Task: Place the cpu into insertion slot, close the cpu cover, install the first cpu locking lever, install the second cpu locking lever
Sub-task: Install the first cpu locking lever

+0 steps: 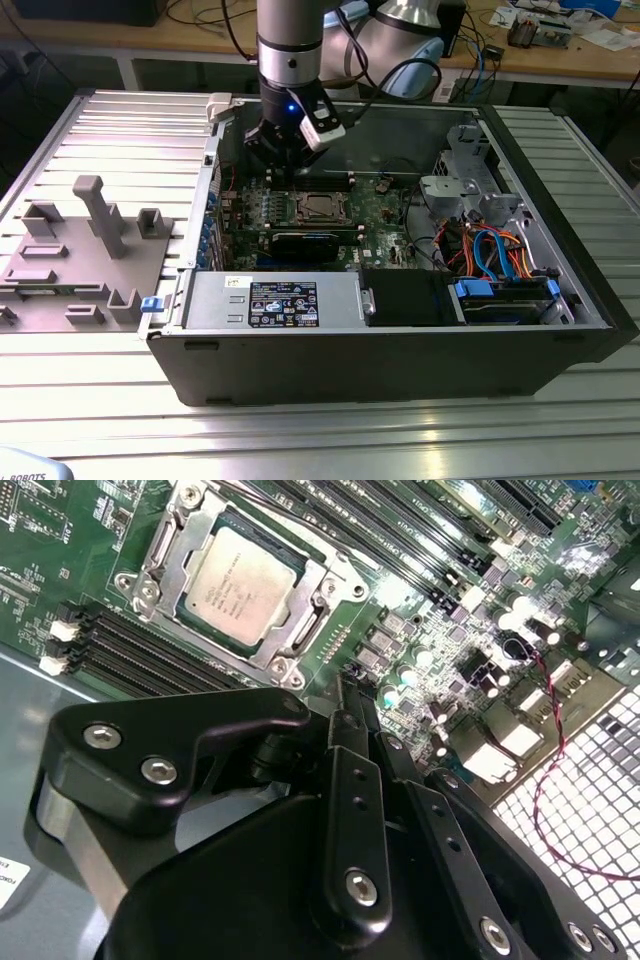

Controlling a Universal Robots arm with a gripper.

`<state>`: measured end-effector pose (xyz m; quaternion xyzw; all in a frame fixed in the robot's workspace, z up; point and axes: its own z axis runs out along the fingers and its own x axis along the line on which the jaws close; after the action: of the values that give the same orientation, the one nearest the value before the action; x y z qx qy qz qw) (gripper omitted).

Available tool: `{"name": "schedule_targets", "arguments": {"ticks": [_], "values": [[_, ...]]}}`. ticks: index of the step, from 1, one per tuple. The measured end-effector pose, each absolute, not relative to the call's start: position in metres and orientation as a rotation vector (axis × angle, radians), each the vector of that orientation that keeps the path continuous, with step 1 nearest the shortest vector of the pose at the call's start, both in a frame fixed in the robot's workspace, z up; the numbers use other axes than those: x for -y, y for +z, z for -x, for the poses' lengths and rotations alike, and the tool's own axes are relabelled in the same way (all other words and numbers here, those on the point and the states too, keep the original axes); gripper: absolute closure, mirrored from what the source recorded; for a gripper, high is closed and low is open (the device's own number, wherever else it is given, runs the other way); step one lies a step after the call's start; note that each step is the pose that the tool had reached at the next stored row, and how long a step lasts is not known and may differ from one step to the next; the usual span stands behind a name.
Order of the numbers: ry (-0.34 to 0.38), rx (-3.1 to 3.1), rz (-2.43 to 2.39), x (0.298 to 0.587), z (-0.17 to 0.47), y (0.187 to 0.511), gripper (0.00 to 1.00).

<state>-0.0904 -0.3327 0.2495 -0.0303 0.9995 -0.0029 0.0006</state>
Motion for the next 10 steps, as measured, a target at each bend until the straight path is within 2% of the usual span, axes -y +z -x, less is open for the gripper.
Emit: {"name": "schedule_targets", "arguments": {"ticks": [10], "values": [[-0.009, -3.139, 0.095, 0.3327, 0.0952, 0.2495, 0.89]]}}
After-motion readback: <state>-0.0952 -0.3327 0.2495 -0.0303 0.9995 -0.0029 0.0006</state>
